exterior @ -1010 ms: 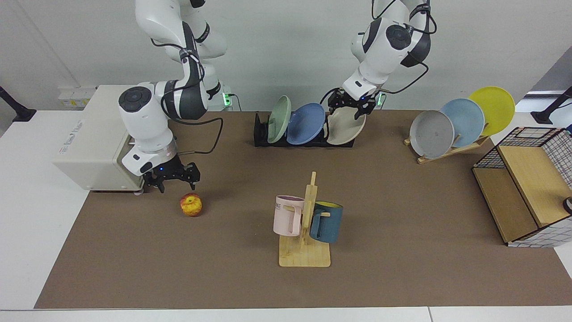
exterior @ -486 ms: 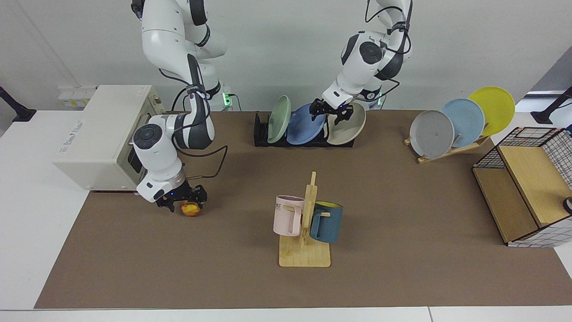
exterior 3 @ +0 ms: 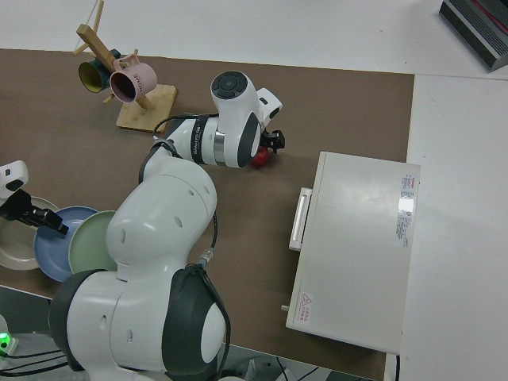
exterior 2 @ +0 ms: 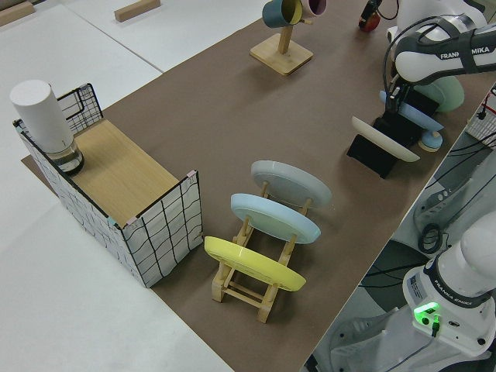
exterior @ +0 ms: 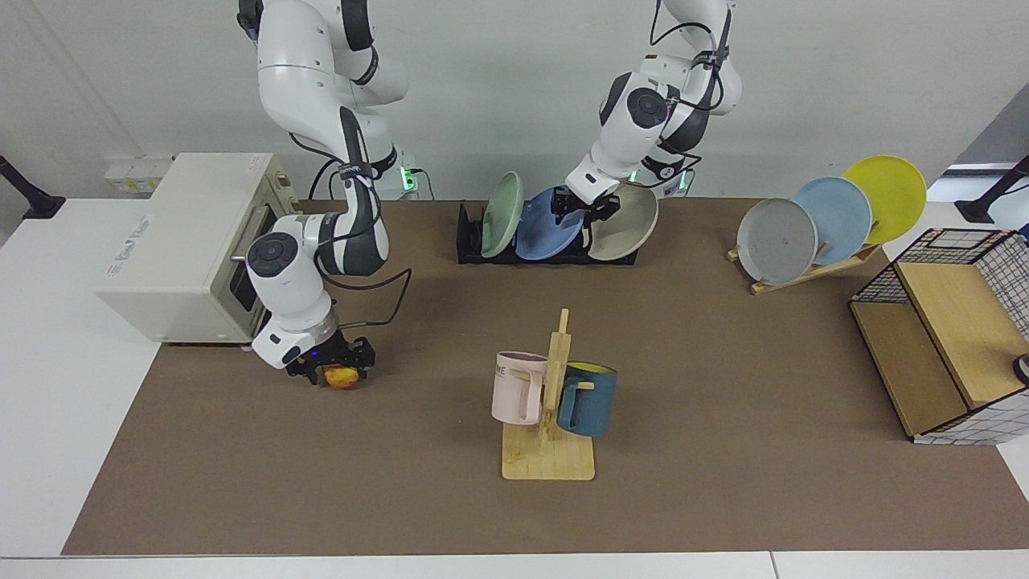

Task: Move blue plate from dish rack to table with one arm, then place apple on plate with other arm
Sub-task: 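Reach the left gripper to the blue plate while the right gripper reaches the apple, then grasp the blue plate rim with the left gripper and lift it, then carry the blue plate away from the rack and lower it onto the table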

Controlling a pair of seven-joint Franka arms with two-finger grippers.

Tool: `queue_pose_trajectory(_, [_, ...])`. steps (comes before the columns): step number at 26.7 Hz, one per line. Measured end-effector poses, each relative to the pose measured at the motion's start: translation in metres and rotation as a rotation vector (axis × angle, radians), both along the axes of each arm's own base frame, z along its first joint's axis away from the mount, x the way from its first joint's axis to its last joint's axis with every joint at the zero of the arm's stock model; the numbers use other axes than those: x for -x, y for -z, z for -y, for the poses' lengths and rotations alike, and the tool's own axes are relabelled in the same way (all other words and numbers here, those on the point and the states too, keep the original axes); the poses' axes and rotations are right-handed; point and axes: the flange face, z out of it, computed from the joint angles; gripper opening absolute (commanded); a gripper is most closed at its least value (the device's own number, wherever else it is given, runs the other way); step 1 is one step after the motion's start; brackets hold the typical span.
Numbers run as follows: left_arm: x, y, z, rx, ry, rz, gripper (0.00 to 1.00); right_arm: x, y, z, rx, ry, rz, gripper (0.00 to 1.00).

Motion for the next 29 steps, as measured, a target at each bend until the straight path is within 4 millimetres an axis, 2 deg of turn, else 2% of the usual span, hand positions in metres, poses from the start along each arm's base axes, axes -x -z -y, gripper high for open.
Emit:
queue_pose_trajectory(1, [0.0, 0.0, 0.0, 0.0, -0.001, 0.0, 0.11, 0.0, 0.0, 0.0, 0.0, 0.0, 0.0, 0.79])
queue_pose_trajectory(4, [0.0, 0.0, 0.0, -0.001, -0.007, -0.001, 0.09, 0.0, 0.0, 0.0, 0.0, -0.001, 0.0, 0.28])
queue_pose_trajectory(6, [-0.001, -0.002, 0.001, 0.002, -0.009, 0.002, 0.02, 0.0, 0.0, 0.0, 0.0, -0.003, 0.0, 0.1])
queue_pose_trajectory(8, [-0.002, -0.009, 0.002, 0.008, -0.007, 0.01, 0.0, 0.0, 0.0, -0.002, 0.0, -0.007, 0.002, 0.01])
queue_pose_trajectory(12, [-0.003, -0.02, 0.002, 0.011, 0.0, -0.002, 0.0, 0.0, -0.001, -0.006, 0.0, -0.014, 0.005, 0.0])
queue_pose_trajectory(16, [-0.015, -0.034, -0.007, 0.016, -0.018, -0.011, 0.0, -0.001, -0.002, -0.011, 0.0, -0.023, 0.006, 0.0])
queue_pose_trajectory(23, [-0.052, -0.075, -0.039, 0.028, -0.064, 0.035, 0.0, -0.002, -0.004, -0.019, -0.001, -0.035, 0.011, 0.0])
queue_pose_trajectory(29, [-0.081, -0.081, -0.072, 0.057, -0.057, 0.129, 0.0, -0.01, -0.019, -0.021, -0.003, -0.037, 0.037, 0.0])
